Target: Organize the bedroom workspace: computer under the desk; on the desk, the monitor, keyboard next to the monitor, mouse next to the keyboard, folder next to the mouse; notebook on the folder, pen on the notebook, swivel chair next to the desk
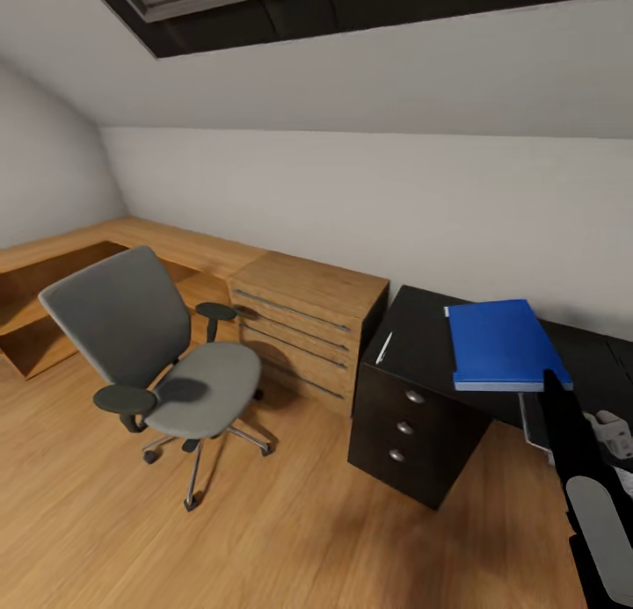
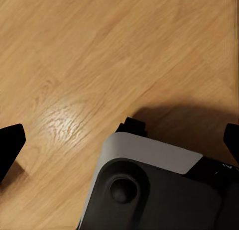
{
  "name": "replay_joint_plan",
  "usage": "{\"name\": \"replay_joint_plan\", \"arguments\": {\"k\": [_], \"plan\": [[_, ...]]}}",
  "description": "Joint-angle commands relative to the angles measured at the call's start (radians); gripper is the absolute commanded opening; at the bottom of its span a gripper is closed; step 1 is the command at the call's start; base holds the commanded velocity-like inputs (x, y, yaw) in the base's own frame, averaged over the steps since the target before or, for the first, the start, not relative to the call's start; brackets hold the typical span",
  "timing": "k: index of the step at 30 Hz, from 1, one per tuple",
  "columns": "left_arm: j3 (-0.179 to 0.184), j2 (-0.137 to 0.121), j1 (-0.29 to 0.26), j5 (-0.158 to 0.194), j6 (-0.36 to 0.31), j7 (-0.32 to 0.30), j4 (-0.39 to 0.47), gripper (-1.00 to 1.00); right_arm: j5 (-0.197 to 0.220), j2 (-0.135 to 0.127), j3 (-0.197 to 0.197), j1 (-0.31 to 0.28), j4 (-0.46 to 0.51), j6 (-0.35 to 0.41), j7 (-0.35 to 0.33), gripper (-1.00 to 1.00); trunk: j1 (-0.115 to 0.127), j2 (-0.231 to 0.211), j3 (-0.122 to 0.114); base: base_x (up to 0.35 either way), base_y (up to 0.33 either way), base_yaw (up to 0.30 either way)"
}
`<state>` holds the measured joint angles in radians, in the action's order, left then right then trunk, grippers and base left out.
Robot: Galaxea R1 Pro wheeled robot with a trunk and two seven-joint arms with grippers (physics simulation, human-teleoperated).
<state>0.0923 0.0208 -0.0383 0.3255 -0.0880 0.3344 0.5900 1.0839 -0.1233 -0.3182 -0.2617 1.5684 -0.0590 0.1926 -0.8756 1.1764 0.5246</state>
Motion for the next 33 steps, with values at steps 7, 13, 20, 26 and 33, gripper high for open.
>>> {"name": "replay_joint_plan", "arguments": {"k": [7, 13, 20, 26, 33], "plan": [[0.006, -0.001, 0.000, 0.007, -0.003, 0.008, 0.001, 1.00, 0.010, -0.004, -0.008, -0.001, 0.001, -0.003, 0.003, -1.00, 0.027, -0.049, -0.017, -0.010, 0.000, -0.271], [0.007, -0.001, 0.000, 0.006, 0.039, 0.008, 0.000, 1.00, 0.009, -0.006, -0.015, -0.001, 0.000, 0.001, 0.002, -1.00, 0.031, -0.056, -0.016, 0.000, 0.000, -0.271], [0.007, -0.001, 0.000, 0.006, 0.050, 0.008, -0.005, 1.00, 0.008, -0.005, -0.013, -0.001, -0.036, -0.001, 0.000, -1.00, 0.031, -0.056, -0.012, 0.000, 0.000, -0.272], [0.007, 0.000, 0.000, 0.000, 0.052, 0.008, -0.019, 1.00, 0.008, -0.004, -0.013, -0.001, -0.061, -0.005, -0.001, -1.00, 0.031, -0.056, -0.009, 0.000, 0.000, -0.277], [0.007, 0.005, 0.000, -0.013, 0.054, 0.008, -0.021, 1.00, 0.008, -0.006, -0.015, -0.001, -0.063, -0.005, -0.001, -1.00, 0.031, -0.056, -0.006, 0.000, 0.000, -0.278]]}}
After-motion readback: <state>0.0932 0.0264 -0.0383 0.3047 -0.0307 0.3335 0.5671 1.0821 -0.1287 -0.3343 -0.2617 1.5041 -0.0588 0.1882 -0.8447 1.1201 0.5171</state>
